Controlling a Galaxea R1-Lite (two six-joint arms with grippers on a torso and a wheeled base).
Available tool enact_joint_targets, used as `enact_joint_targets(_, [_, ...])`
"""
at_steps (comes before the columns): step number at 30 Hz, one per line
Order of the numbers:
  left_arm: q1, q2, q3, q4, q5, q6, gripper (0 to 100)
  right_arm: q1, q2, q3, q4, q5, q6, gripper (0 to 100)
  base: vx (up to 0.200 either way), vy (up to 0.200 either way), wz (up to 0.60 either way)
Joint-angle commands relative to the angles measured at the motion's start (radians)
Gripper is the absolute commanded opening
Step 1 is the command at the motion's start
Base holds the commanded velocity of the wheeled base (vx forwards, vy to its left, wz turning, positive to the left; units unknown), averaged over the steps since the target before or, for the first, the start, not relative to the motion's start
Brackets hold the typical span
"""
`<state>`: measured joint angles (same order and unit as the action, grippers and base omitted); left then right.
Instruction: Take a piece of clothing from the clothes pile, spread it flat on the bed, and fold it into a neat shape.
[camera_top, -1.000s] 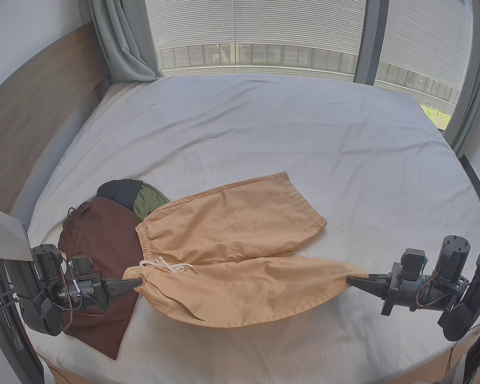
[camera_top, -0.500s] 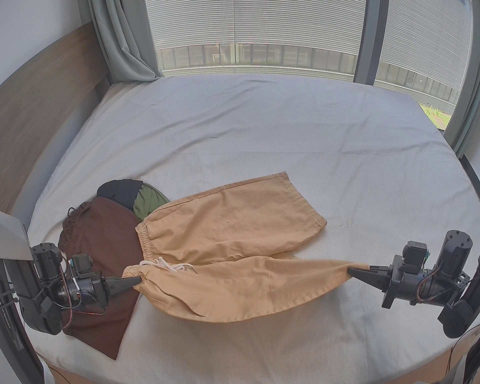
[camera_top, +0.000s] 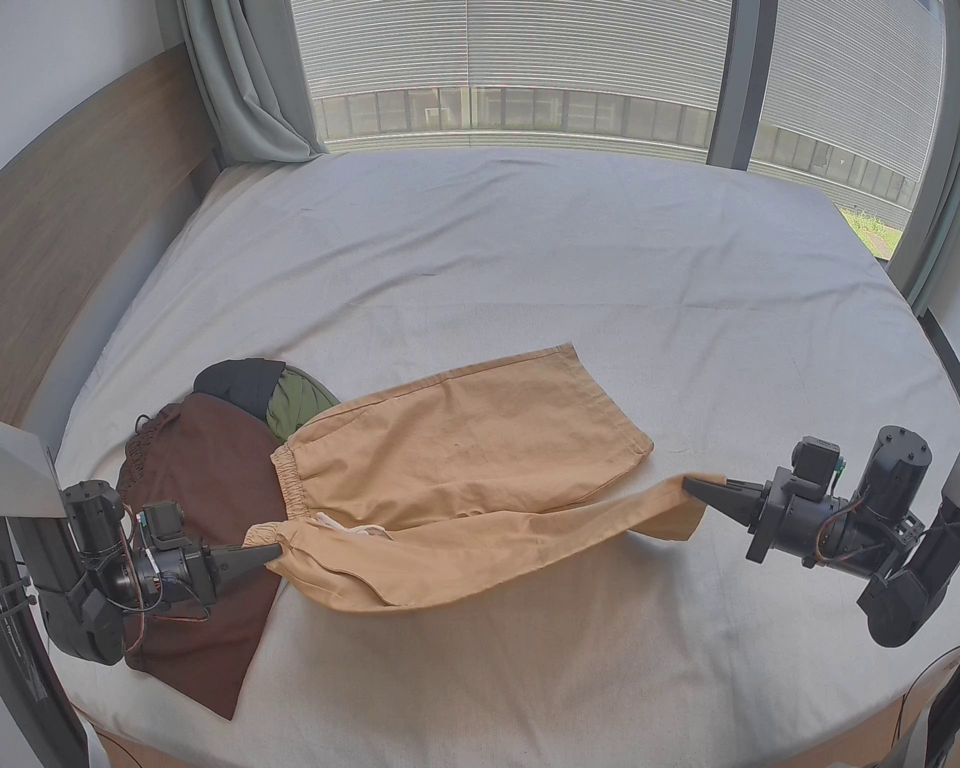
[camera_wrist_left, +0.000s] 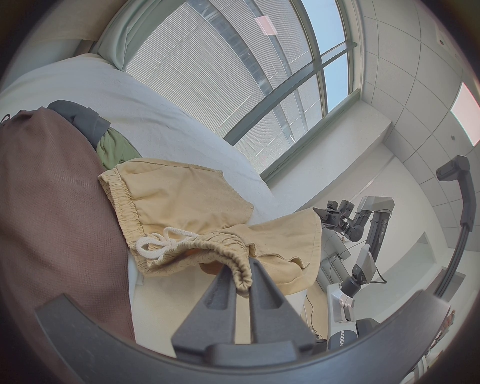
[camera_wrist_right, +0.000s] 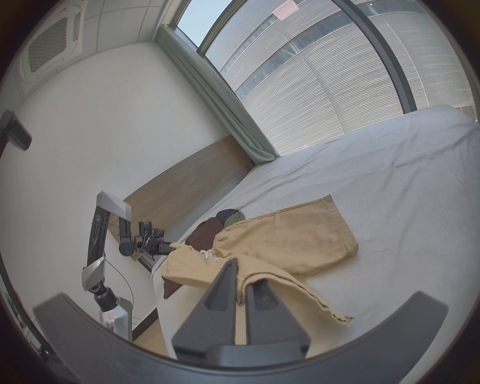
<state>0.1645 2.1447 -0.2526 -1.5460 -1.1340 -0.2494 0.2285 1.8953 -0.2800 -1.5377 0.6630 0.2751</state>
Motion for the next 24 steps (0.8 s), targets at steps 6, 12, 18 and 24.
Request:
enact_joint_targets(6, [0.006,0.006,-0.019,0.000,0.005,-0.004,0,0.012,0.061,-0.148,0.008,-0.003,0.078,0,0.000,0.000,0.00])
enact_joint_targets(12, [0.009,0.001,-0.028,0.000,0.019,-0.047,0,0.006,0.114,-0.237,0.025,-0.003,0.090,0,0.000,0.000,0.00])
enact_joint_targets(18, [0.010,0.004,-0.050,0.000,0.031,-0.053,0,0.002,0.148,-0.314,0.027,-0.003,0.115,0,0.000,0.000,0.00])
enact_joint_targets(24, [0.018,0.004,-0.062,0.000,0.054,-0.076,0,0.002,0.156,-0.386,0.030,-0.003,0.154,0,0.000,0.000,0.00])
